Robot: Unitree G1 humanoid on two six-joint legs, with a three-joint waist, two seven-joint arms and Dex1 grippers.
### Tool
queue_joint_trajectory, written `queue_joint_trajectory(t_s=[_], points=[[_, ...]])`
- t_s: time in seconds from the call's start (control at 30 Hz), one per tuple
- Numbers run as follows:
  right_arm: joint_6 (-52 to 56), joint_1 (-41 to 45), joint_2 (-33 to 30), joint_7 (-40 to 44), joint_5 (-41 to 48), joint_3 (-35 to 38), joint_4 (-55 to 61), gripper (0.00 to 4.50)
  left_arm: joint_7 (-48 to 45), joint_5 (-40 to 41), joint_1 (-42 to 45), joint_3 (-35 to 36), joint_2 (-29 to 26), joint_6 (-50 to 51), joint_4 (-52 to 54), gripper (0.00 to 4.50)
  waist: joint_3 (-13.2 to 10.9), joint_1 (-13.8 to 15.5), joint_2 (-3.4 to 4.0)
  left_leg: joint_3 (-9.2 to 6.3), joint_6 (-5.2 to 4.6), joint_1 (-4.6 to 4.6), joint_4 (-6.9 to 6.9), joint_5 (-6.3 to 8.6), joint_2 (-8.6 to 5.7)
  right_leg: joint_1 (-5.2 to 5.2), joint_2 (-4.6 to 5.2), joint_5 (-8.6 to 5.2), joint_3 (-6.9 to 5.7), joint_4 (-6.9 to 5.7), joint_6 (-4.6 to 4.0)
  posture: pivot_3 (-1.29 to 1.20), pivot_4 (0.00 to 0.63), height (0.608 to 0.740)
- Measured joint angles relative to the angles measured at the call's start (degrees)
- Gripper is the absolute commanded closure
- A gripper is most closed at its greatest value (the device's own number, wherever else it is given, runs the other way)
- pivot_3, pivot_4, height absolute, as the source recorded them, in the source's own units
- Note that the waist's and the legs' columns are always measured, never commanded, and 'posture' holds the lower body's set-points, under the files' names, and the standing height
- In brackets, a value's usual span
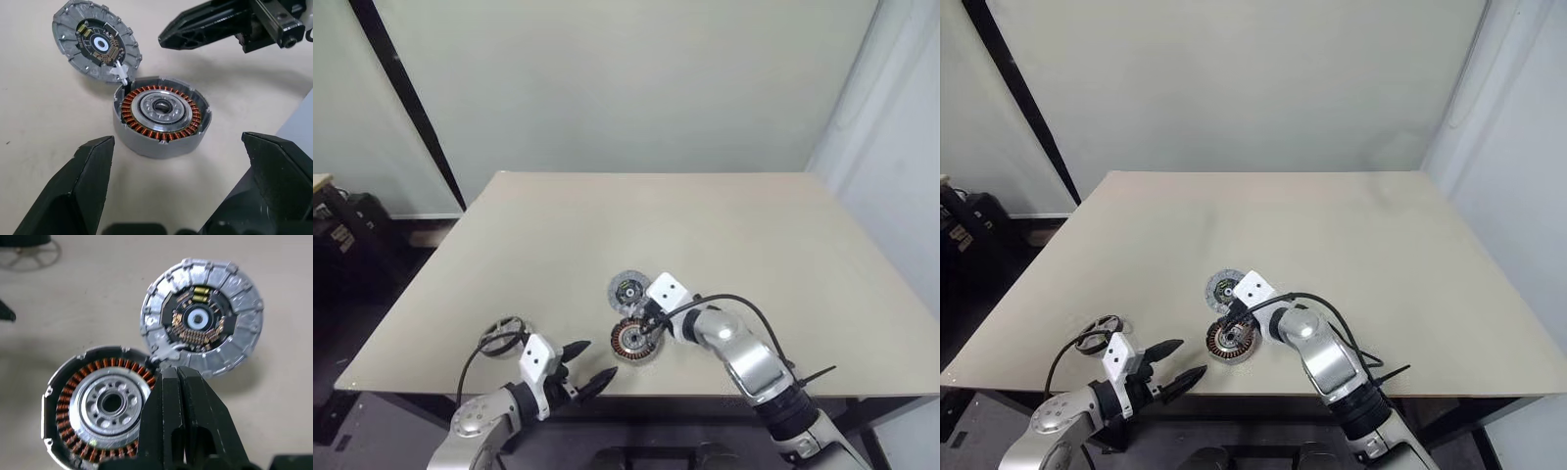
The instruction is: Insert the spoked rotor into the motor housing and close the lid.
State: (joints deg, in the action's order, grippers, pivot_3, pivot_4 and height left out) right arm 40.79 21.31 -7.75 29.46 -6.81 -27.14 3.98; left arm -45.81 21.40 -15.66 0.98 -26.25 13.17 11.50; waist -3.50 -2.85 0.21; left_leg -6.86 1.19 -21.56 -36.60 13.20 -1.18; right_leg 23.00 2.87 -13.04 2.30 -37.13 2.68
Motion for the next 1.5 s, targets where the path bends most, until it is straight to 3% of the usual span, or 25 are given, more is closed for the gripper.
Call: queue_joint_trajectory(t_s=[0.37, 0.53, 1.17, 1.27, 1.37, 1.5], points=[[2.86, -0.91, 0.12, 0.76, 0.03, -4.90, 0.06, 4.47, -0.20, 0.00, 0.19, 0.00, -0.32, 0.26, 0.24, 0.00, 0.00, 0.01, 0.00, 0.00, 0.00, 0.00, -0.01, 0.00, 0.00, 0.00, 0.00, 0.00, 0.00, 0.00, 0.00, 0.00, 0.000, 0.740], [3.54, -0.92, 0.08, 0.66, -0.01, -5.62, 0.05, 2.97, -0.23, -0.06, 0.17, -0.05, -0.32, 0.26, 0.24, 0.00, 0.00, 0.00, 0.00, 0.00, 0.00, -0.01, 0.00, 0.00, 0.00, 0.01, 0.00, 0.00, 0.00, 0.00, 0.00, 0.00, 0.000, 0.740], [1.46, -1.11, 2.04, -2.22, -0.17, -6.07, -4.33, 2.97, -0.23, -0.07, 0.04, -0.21, -0.21, 0.25, 0.54, 0.00, 0.00, 0.00, 0.00, 0.00, 0.00, 0.00, -0.01, 0.00, 0.01, 0.01, 0.00, 0.00, -0.01, 0.00, 0.00, 0.00, 0.000, 0.740], [1.16, -1.07, 2.29, -2.56, -0.18, -6.13, -4.68, 3.55, -0.23, -0.07, 0.03, -0.30, -0.18, 0.25, 1.08, 0.00, 0.00, 0.01, 0.00, 0.00, 0.00, 0.00, -0.02, 0.00, 0.01, -0.01, 0.00, 0.00, 0.00, 0.00, 0.00, 0.00, 0.000, 0.740], [1.13, -1.07, 2.27, -2.92, -0.20, -6.24, -4.98, 4.47, -0.22, -0.07, 0.02, -0.32, -0.15, 0.25, 1.30, 0.00, 0.00, 0.00, 0.00, 0.01, 0.00, 0.00, -0.02, 0.00, 0.00, -0.01, 0.00, 0.00, 0.00, 0.00, 0.00, 0.00, 0.000, 0.740], [1.14, -1.05, 2.28, -3.04, -0.18, -6.25, -4.99, 4.47, -0.22, -0.07, -0.01, -0.35, 0.05, 0.25, 1.30, 0.00, 0.00, 0.00, 0.00, 0.00, 0.00, 0.00, -0.01, 0.00, 0.00, 0.00, 0.00, 0.00, 0.00, 0.00, 0.00, 0.00, 0.000, 0.740]])
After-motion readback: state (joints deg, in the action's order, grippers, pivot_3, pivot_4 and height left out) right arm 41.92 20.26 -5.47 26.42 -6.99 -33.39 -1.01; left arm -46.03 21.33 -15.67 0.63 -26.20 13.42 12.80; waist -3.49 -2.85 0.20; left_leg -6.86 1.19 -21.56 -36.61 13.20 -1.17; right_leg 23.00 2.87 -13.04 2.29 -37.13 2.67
